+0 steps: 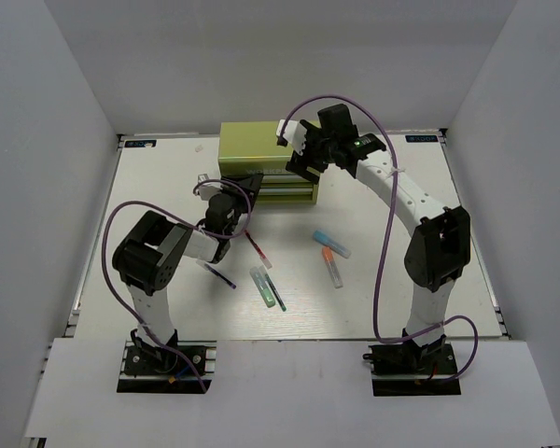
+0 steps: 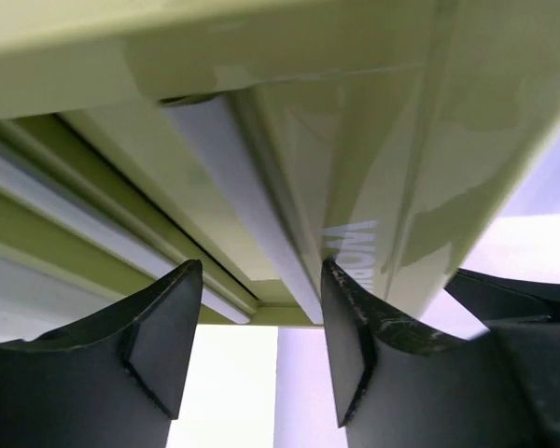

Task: Sort the stationery into containers
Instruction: Open the drawer in the storage box.

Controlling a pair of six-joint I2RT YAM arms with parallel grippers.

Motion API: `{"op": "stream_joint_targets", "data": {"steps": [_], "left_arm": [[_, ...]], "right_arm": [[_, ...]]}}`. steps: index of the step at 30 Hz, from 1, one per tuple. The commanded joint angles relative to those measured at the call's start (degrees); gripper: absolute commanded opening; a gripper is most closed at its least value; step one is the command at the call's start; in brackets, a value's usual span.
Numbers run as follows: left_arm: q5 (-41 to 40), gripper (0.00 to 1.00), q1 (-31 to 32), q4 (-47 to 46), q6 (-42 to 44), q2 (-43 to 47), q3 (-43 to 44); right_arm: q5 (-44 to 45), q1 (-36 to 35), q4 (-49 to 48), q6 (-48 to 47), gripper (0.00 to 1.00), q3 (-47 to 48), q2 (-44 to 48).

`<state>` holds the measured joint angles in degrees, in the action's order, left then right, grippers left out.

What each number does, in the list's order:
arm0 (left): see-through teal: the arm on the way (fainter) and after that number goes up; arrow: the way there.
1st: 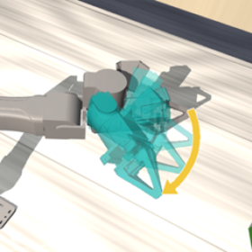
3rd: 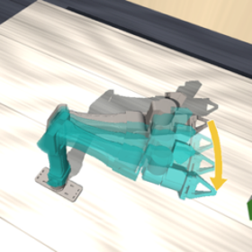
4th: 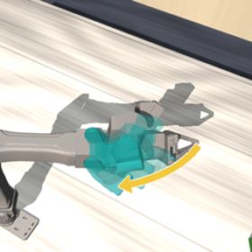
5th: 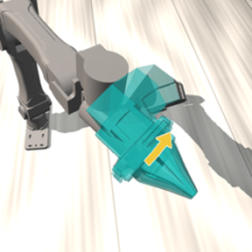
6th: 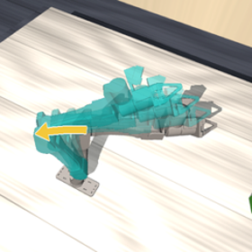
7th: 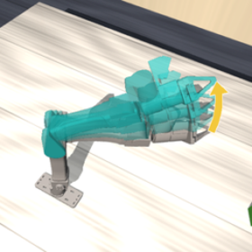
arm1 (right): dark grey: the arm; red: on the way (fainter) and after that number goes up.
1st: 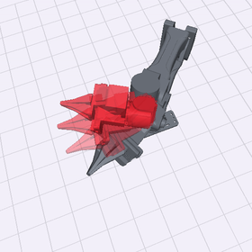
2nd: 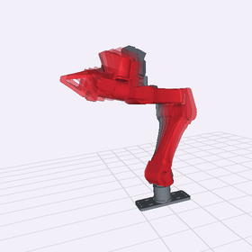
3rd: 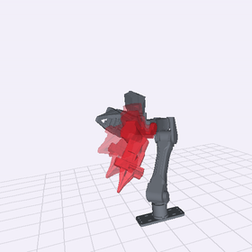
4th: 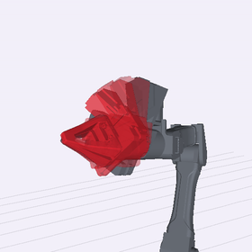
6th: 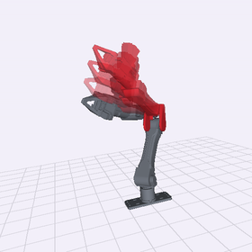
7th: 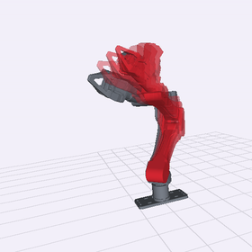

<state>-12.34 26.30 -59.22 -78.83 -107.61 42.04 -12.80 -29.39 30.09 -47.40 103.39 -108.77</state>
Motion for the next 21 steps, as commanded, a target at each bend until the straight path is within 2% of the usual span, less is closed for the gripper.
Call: {"op": "stream_joint_targets", "data": {"steps": [1,7,16,21], "left_arm": [[-2.43,0.62,-0.46,-2.91,-2.91,-0.93,0.23],[-2.95,0.62,-0.46,-2.39,-3.44,-3.74,2.69],[-4.53,0.61,-0.46,-7.03,-5.54,-7.0,5.59],[-4.54,0.46,-0.46,-17.31,-7.3,-12.96,5.59]], "right_arm": [[-0.3,-0.32,0.23,-0.41,0.86,1.55,-0.48],[0.05,-0.06,0.06,-0.5,0.86,1.55,-0.48],[0.58,-0.14,0.41,-1.29,0.84,1.02,-0.65],[0.41,-0.06,1.46,-3.13,0.83,1.28,-1.0]]}}
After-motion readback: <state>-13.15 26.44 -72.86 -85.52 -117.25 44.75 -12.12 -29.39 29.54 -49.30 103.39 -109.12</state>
